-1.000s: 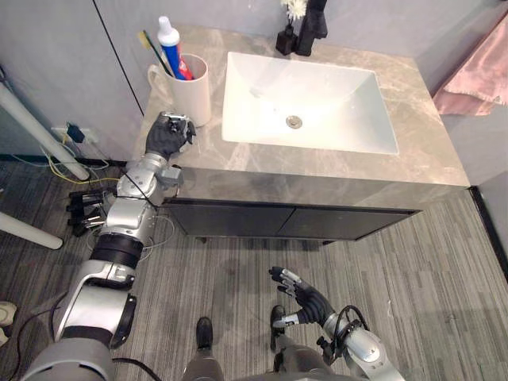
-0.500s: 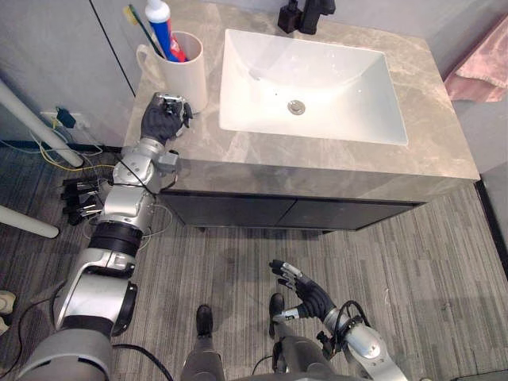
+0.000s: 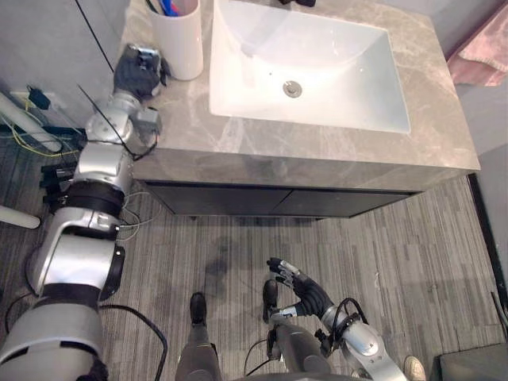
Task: Organize washtable
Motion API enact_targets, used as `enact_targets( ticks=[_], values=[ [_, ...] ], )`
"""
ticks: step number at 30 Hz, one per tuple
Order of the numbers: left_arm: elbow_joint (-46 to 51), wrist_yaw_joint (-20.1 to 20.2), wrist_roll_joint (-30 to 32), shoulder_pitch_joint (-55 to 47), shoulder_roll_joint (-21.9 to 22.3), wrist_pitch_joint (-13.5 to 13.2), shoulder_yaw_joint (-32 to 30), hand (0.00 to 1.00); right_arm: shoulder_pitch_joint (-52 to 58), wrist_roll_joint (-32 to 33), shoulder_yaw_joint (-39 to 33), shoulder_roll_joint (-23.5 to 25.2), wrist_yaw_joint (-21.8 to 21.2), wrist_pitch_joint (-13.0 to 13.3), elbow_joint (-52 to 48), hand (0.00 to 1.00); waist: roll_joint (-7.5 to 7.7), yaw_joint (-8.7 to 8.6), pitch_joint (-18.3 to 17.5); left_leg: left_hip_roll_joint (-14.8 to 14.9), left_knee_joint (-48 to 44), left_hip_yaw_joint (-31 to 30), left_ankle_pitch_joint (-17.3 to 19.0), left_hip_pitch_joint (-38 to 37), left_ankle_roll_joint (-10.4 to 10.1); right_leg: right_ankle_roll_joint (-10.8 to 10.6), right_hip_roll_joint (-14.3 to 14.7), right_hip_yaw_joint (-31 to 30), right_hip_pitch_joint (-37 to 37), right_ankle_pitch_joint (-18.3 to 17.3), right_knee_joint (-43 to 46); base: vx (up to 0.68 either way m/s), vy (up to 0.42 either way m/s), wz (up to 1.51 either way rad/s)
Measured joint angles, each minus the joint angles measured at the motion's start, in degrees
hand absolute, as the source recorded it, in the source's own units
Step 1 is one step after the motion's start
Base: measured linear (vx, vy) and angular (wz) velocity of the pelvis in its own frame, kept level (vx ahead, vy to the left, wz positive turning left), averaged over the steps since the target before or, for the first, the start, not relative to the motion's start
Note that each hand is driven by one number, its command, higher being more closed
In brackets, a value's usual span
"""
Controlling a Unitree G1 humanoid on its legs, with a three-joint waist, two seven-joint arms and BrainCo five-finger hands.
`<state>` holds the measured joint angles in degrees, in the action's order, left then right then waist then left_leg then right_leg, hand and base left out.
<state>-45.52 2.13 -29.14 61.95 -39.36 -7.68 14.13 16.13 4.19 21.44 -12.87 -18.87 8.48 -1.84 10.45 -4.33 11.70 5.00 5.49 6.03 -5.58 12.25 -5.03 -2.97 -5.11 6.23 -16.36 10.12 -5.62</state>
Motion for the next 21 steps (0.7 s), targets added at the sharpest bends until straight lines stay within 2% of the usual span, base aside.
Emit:
enact_targets(
  ticks=[5,16,21],
  values=[
    [-2.6,-1.0,-0.2,3.5,-2.8,0.1,1.4,1.00,-0.1,0.4,0.5,0.0,0.1,0.0,-0.2,0.00,0.17,-1.24,0.9,0.0,0.0,0.4,0.0,0.6,0.0,0.0,0.0,-0.3,-0.8,0.1,0.0,0.01,0.004,-0.02],
    [-4.8,-1.8,-0.6,8.7,-3.0,-0.1,1.9,1.00,-0.8,0.5,0.9,0.1,0.5,0.0,-1.6,0.00,0.92,-1.56,1.8,0.0,0.0,1.8,0.0,2.0,0.0,-0.3,0.1,-2.0,-3.1,0.9,0.0,0.01,0.010,-0.07],
    [-7.0,-2.5,-1.7,10.9,-3.1,-0.2,1.7,1.00,-1.2,0.9,0.8,0.0,1.3,0.0,-1.6,0.00,1.28,-2.36,2.2,0.0,0.0,2.0,0.2,2.2,-0.3,-0.3,0.2,-2.4,-3.3,1.0,0.0,0.00,0.001,-0.01]
  ],
)
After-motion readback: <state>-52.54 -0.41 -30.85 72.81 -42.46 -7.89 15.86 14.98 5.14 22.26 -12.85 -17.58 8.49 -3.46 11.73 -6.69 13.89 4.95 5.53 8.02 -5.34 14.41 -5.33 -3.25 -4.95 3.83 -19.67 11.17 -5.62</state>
